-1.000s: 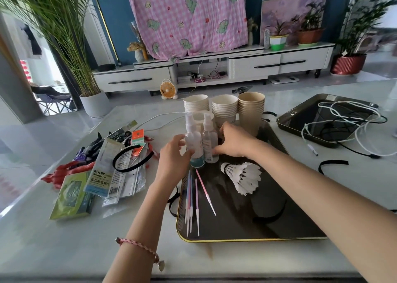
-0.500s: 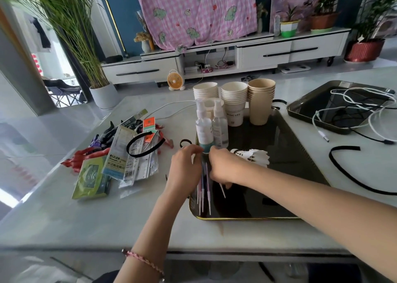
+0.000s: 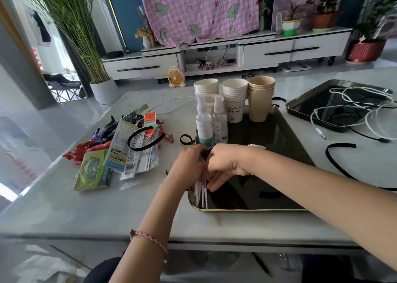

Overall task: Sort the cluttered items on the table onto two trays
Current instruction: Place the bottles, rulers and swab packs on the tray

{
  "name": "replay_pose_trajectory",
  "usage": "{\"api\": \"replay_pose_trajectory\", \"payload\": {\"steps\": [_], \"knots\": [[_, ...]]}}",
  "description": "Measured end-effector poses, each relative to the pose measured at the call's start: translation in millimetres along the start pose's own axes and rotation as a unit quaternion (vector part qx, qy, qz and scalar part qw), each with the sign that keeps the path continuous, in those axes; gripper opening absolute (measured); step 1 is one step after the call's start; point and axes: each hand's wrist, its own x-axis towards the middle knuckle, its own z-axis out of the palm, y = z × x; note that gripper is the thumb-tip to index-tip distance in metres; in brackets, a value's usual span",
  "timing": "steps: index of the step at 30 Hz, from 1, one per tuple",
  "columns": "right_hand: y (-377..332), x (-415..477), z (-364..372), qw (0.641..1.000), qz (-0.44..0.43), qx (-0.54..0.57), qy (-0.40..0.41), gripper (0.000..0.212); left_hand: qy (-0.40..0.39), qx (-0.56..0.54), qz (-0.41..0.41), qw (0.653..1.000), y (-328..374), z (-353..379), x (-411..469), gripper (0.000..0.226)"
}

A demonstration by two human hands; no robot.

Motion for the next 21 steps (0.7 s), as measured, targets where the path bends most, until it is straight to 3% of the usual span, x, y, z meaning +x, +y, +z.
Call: {"api": "replay_pose_trajectory", "payload": {"steps": [5,9,21], "knots": [[4,2,5,0.998,-0.012,0.054,-0.005,0.032,-0.018,0.06,0.01,0.998,2,2,1,0.031],[5,4,1,1.0,-0.002,0.026,0.004,0.032,-0.027,0.092,0.023,0.995,3,3,-1,0.029],[5,4,-6,1.0,0.006,0.001,-0.014,0.029,0.02,0.082,0.048,0.995,-4,2,-2,0.037]]}}
